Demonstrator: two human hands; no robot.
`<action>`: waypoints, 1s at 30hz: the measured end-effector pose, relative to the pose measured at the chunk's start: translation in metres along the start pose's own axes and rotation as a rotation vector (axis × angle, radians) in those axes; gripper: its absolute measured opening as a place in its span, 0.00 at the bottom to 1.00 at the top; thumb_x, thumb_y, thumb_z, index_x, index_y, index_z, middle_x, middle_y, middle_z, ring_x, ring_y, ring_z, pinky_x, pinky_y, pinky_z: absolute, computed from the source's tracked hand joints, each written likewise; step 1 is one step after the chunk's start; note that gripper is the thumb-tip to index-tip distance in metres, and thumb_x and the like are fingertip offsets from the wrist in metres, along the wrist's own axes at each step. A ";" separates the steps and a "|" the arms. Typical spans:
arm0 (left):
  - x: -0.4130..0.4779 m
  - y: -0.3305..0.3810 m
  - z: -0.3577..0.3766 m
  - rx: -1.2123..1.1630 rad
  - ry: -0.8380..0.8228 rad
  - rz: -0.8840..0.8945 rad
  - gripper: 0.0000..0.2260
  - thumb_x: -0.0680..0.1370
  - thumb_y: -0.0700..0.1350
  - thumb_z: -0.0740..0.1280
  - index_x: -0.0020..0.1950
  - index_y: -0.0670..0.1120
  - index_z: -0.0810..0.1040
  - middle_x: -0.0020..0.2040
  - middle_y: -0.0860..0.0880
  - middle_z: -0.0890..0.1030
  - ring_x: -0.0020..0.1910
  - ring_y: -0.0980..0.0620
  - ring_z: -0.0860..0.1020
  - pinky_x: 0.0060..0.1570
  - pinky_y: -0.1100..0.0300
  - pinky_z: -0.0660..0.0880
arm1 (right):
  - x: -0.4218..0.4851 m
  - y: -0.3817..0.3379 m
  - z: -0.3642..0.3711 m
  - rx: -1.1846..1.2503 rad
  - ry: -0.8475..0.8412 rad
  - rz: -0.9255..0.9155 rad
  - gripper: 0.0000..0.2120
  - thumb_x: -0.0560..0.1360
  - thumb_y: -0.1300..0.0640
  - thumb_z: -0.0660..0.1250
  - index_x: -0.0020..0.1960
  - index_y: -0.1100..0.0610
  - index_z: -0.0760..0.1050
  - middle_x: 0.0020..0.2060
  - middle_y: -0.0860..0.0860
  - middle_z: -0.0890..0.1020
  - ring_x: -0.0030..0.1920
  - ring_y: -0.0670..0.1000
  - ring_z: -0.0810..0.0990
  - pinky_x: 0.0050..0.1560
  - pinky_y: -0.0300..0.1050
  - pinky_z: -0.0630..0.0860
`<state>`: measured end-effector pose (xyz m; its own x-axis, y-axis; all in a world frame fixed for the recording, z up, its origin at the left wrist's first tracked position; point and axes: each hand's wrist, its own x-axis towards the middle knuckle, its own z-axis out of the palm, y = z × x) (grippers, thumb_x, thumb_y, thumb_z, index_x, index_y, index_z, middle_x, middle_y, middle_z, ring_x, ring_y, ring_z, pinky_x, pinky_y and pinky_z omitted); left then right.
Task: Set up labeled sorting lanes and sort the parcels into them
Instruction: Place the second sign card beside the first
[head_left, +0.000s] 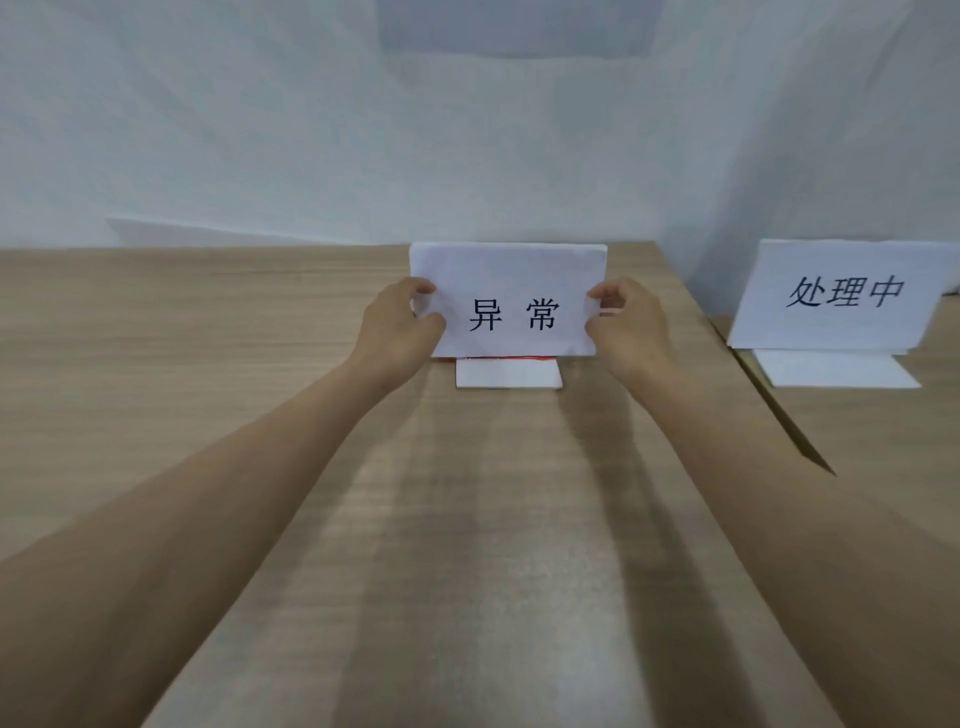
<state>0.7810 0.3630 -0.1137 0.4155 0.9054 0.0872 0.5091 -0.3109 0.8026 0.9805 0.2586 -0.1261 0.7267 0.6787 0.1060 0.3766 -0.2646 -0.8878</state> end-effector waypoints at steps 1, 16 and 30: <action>0.001 0.000 0.000 -0.008 0.005 -0.013 0.20 0.76 0.40 0.61 0.69 0.46 0.70 0.68 0.49 0.71 0.63 0.49 0.73 0.60 0.57 0.69 | 0.000 0.000 0.002 0.023 -0.005 0.015 0.16 0.72 0.70 0.60 0.56 0.57 0.75 0.51 0.51 0.77 0.47 0.50 0.76 0.45 0.41 0.71; -0.010 0.023 -0.049 -0.052 0.070 -0.112 0.22 0.78 0.41 0.58 0.73 0.45 0.63 0.73 0.47 0.65 0.69 0.49 0.66 0.60 0.60 0.62 | -0.024 -0.052 -0.010 0.085 -0.041 0.096 0.19 0.76 0.63 0.61 0.66 0.55 0.69 0.67 0.53 0.71 0.64 0.52 0.72 0.58 0.44 0.70; -0.122 0.117 -0.179 0.022 0.045 0.068 0.18 0.82 0.46 0.56 0.71 0.45 0.66 0.71 0.48 0.68 0.68 0.50 0.67 0.60 0.62 0.62 | -0.145 -0.196 -0.080 0.002 -0.109 -0.089 0.14 0.81 0.57 0.56 0.64 0.55 0.73 0.59 0.48 0.76 0.55 0.45 0.72 0.49 0.34 0.63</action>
<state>0.6547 0.2679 0.0756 0.4156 0.8940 0.1675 0.4978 -0.3777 0.7807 0.8472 0.1573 0.0680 0.6234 0.7701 0.1349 0.4354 -0.1986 -0.8781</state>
